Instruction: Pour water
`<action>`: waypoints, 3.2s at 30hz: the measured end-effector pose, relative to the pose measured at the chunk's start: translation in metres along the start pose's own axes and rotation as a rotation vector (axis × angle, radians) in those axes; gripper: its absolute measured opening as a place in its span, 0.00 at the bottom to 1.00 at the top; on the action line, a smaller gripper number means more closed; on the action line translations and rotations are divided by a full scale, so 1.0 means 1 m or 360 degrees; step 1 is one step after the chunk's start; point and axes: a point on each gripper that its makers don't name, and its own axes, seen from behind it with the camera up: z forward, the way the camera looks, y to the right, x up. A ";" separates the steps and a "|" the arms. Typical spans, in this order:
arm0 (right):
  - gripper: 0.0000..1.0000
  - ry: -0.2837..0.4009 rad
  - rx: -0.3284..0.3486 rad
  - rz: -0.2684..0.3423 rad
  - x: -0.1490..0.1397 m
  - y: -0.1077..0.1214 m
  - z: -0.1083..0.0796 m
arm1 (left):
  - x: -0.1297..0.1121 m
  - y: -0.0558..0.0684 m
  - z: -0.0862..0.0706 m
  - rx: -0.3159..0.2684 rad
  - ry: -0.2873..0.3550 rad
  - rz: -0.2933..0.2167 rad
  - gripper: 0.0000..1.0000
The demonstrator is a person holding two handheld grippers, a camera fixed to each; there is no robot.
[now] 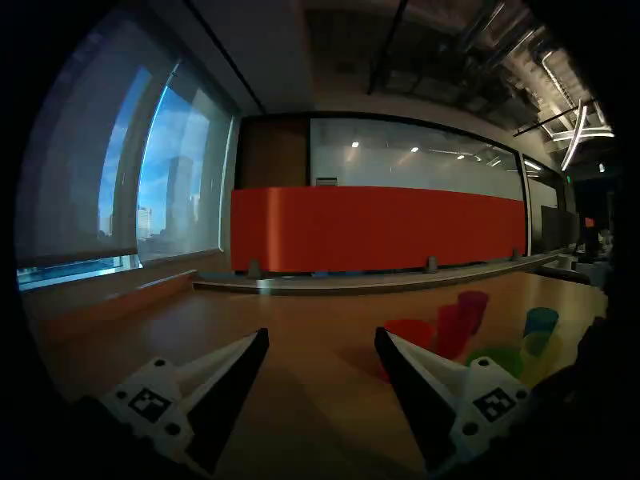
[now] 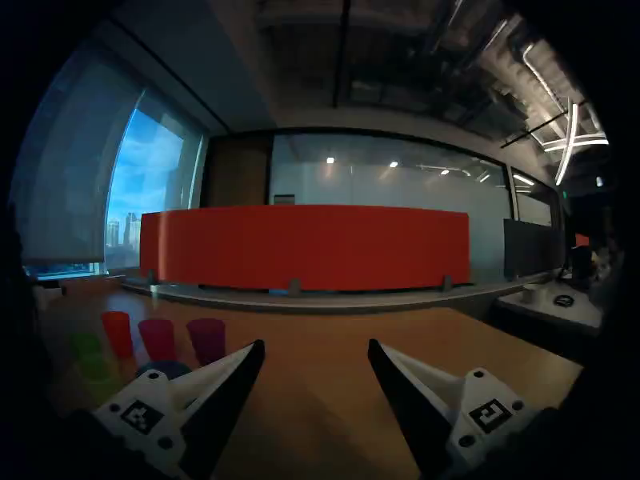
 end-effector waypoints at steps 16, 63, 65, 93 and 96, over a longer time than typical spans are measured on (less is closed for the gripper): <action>1.00 -0.0027 -0.0037 -0.0012 -0.010 0.002 0.006 | 0.000 0.000 0.000 0.0000 0.0000 0.0000 0.98; 1.00 -0.0030 -0.0049 0.0008 -0.010 0.006 0.005 | 0.000 0.000 0.000 0.0000 0.0000 0.0000 0.98; 1.00 -0.0030 -0.0048 0.0008 -0.010 0.006 0.005 | 0.000 0.000 0.000 0.0000 0.0000 0.0000 0.98; 1.00 -0.0030 -0.0048 0.0007 -0.009 0.006 0.004 | -0.001 0.000 0.000 0.0000 0.0000 -0.0002 0.99; 1.00 -0.0030 -0.0048 0.0008 -0.009 0.006 0.004 | 0.000 0.000 -0.001 0.0000 -0.0001 -0.0001 0.98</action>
